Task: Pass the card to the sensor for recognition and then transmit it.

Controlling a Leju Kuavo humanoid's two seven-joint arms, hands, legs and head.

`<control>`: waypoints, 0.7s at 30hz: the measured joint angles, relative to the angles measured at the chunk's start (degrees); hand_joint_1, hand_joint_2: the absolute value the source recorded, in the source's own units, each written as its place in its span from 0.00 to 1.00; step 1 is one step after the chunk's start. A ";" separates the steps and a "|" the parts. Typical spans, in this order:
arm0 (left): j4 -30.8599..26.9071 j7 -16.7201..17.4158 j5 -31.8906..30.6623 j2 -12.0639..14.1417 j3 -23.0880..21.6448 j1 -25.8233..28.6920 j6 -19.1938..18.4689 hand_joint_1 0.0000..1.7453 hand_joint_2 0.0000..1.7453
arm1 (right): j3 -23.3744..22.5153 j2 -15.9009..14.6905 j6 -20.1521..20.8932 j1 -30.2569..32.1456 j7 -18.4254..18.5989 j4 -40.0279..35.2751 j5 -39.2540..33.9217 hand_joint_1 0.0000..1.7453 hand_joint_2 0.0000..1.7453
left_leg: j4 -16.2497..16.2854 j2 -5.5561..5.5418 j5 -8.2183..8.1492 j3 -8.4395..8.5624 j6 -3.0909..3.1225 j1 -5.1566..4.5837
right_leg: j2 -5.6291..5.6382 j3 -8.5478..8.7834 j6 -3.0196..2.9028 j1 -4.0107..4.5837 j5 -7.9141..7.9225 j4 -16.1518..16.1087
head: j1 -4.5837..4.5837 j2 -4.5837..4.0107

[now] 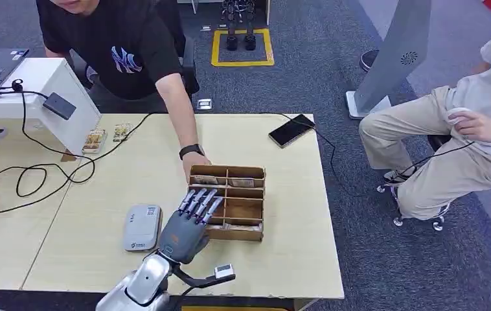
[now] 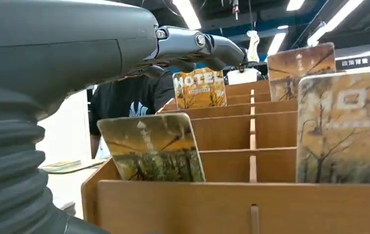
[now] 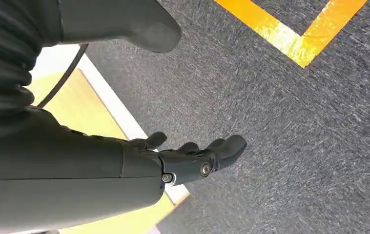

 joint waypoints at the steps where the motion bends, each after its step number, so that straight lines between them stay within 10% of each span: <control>1: 0.17 0.00 0.15 0.00 0.00 -0.01 0.11 0.00 1.00 | 0.00 0.00 0.00 0.00 0.00 0.00 0.00 0.00 1.00 | 0.00 0.00 0.00 0.00 0.00 0.00 | 0.00 0.00 0.00 0.00 0.00 0.00 | 0.00 0.00; 21: 0.76 -1.18 1.66 0.37 4.66 0.62 0.20 0.00 1.00 | -0.87 -0.02 -0.13 0.14 0.50 0.00 0.00 0.00 1.00 | 0.00 -0.01 0.00 0.00 0.00 0.00 | -0.01 0.01 0.00 0.00 0.00 0.01 | 0.00 0.00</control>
